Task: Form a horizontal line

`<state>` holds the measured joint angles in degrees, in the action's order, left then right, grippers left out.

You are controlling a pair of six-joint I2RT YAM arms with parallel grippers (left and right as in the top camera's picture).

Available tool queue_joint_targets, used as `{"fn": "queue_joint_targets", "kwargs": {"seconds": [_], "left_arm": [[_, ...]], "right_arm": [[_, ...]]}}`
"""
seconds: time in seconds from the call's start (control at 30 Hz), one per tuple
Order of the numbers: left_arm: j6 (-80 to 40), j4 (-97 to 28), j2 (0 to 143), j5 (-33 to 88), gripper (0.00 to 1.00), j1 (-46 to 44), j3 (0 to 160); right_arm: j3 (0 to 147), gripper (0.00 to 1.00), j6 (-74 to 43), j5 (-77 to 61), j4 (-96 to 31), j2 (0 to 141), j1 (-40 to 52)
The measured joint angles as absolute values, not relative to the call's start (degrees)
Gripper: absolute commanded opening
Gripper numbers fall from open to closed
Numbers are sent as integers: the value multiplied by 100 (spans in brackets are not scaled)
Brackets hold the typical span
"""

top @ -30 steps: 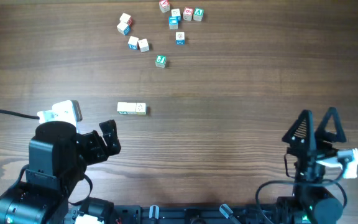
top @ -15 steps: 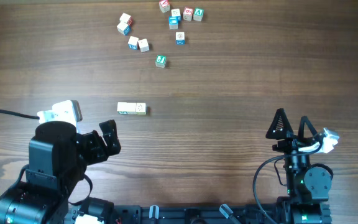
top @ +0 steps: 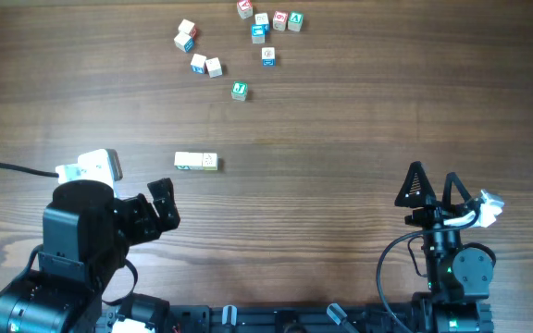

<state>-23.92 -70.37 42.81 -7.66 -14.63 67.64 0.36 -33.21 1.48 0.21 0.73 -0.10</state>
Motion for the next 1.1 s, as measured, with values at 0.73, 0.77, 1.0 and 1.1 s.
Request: {"fn": "queue_joint_targets", "kwargs": {"seconds": [0.73, 0.77, 1.0, 1.1], "left_arm": [[-2392, -7037, 4281, -766, 100, -1463, 6764], [-2392, -7037, 4281, -766, 100, -1463, 6764], [-2392, -7037, 4281, -766, 100, -1463, 6764], [-2392, -7039, 4272, -768, 100, -1562, 6764]], "right_arm": [[36, 100, -3321, 148, 21, 73, -10], [36, 100, -3321, 148, 21, 73, -10], [36, 100, -3321, 148, 21, 73, -10], [36, 100, -3321, 148, 21, 73, -10]]}}
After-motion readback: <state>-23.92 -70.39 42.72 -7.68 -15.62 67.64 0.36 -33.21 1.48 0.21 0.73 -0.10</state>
